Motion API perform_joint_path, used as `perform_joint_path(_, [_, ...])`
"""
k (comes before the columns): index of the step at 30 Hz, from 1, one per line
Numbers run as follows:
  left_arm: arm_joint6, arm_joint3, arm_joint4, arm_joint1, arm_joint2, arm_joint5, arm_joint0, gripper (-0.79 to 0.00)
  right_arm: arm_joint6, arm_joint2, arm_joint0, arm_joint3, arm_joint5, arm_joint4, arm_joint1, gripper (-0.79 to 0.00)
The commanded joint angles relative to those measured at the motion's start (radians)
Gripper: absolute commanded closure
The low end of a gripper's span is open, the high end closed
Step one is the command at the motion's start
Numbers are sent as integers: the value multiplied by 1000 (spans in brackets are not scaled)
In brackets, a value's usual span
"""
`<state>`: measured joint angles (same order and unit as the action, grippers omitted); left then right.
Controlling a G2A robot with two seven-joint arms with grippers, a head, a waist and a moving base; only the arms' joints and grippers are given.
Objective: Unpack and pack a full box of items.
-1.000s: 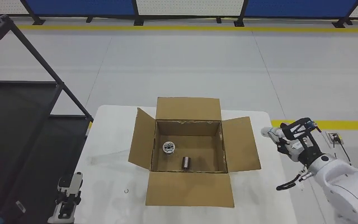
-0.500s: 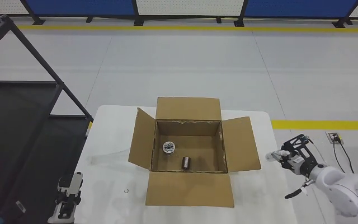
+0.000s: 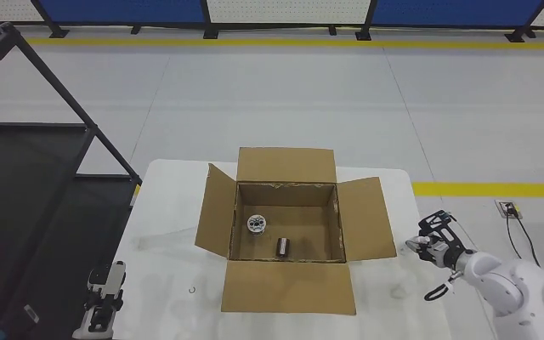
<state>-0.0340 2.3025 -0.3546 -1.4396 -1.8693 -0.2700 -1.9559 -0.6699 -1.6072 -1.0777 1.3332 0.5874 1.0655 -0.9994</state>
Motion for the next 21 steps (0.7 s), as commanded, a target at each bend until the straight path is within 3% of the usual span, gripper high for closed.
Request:
perform_joint_path(1, [0,0,0,0,0,0,0,-785,-4,7,6,-8,-2,2,1,0])
perform_joint_path(2, [0,0,0,0,0,0,0,-785,-3,10,10,-11,-3,0,1,-40])
perform_joint_path(3, [0,0,0,0,0,0,0,-785,-4,14,12,-15,-3,-2,1,-169])
perform_joint_path(4, [0,0,0,0,0,0,0,-785,-4,17,15,-17,-4,-3,2,-203])
perform_joint_path(6, [0,0,0,0,0,0,0,-785,-2,21,20,-21,-5,-4,3,-354])
perform_joint_path(8, [0,0,0,0,0,0,0,-785,-3,25,24,-23,-6,-8,4,-379])
perform_joint_path(9, [0,0,0,0,0,0,0,-785,-4,26,26,-23,-6,-9,4,-431])
perform_joint_path(10, [0,0,0,0,0,0,0,-785,-5,27,28,-23,-7,-10,5,-563])
perform_joint_path(12, [0,0,0,0,0,0,0,-785,-6,28,32,-23,-8,-12,7,-551])
perform_joint_path(14, [0,0,0,0,0,0,0,-785,-9,27,38,-20,-12,-12,9,-686])
perform_joint_path(16, [0,0,0,0,0,0,0,-785,-6,20,42,-8,-17,-10,11,-696])
perform_joint_path(17, [0,0,0,0,0,0,0,-785,-5,14,42,6,-23,-9,13,-773])
perform_joint_path(21, [0,0,0,0,0,0,0,-785,4,-36,24,125,-37,-5,23,-785])
